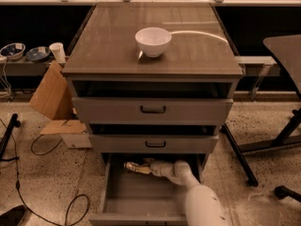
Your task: Pick orange can from bottom drawer and place on counter
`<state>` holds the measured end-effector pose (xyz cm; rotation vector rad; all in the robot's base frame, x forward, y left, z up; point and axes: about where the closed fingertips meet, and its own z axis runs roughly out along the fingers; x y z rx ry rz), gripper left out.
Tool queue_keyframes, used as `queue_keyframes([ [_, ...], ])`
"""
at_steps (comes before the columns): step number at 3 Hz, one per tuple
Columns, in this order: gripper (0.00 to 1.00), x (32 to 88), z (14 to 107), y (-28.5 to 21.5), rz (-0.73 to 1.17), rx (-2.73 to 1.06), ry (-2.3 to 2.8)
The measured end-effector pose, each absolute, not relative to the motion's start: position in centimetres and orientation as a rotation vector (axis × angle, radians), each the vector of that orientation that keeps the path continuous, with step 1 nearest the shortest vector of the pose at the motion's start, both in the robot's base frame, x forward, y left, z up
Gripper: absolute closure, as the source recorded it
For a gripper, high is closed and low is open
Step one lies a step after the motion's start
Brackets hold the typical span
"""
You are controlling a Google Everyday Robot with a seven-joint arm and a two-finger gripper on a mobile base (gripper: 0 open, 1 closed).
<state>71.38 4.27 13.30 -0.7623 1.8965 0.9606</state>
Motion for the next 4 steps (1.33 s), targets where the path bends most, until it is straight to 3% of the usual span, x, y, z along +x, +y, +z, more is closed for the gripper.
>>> queue_keyframes([
  [4, 1.0, 64.2, 23.2, -2.6, 0.835, -0.784, 2.004],
])
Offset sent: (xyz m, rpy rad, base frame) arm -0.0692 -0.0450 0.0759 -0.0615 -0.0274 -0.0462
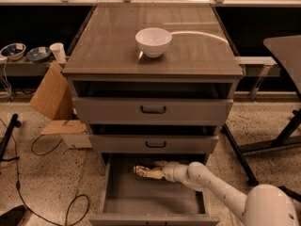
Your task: Pick orange can from bottom drawer and place on counter
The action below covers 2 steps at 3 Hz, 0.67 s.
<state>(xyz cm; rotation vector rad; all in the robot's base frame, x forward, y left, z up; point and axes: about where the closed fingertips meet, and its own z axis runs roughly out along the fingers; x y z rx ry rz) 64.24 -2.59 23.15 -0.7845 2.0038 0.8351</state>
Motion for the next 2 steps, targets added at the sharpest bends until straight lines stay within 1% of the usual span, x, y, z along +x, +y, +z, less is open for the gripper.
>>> queue_keyframes([
  [1, 1.0, 61.9, 24.2, -2.9, 0.845, -0.788, 2.05],
  [2, 1.0, 59.9, 26.9, -4.4, 0.798, -0.763, 2.082],
])
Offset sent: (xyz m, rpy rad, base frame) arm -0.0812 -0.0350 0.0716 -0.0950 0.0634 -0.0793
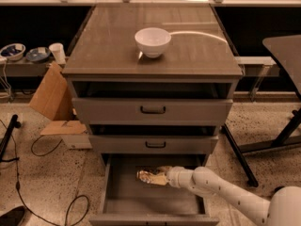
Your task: Pick orange can from bottom drawer and place on counter
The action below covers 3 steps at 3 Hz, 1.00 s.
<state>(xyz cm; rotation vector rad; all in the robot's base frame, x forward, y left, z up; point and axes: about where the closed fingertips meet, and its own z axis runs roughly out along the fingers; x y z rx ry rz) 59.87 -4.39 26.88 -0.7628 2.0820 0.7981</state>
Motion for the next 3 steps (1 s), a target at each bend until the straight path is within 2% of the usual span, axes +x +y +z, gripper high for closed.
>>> queue_keyframes([
  [3, 1.0, 54.3, 40.0, -7.0, 0.61, -0.772, 2.088],
])
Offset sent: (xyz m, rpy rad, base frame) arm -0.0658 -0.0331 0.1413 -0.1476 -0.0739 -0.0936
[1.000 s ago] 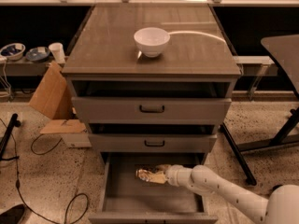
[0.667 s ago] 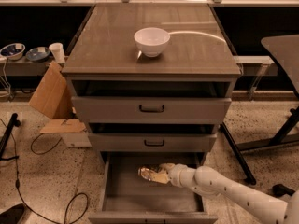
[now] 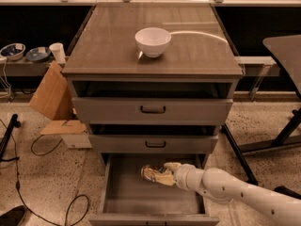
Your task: Pick orange can from bottom drawer and place on counter
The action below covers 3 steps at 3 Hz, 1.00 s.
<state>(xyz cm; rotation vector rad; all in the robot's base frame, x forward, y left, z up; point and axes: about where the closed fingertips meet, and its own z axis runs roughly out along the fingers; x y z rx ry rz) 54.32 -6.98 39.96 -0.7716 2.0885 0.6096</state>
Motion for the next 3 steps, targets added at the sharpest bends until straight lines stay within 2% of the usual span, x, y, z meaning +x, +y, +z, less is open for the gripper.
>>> queue_keyframes([
  [3, 1.0, 52.9, 55.5, -5.4, 0.579, -0.864, 2.0],
])
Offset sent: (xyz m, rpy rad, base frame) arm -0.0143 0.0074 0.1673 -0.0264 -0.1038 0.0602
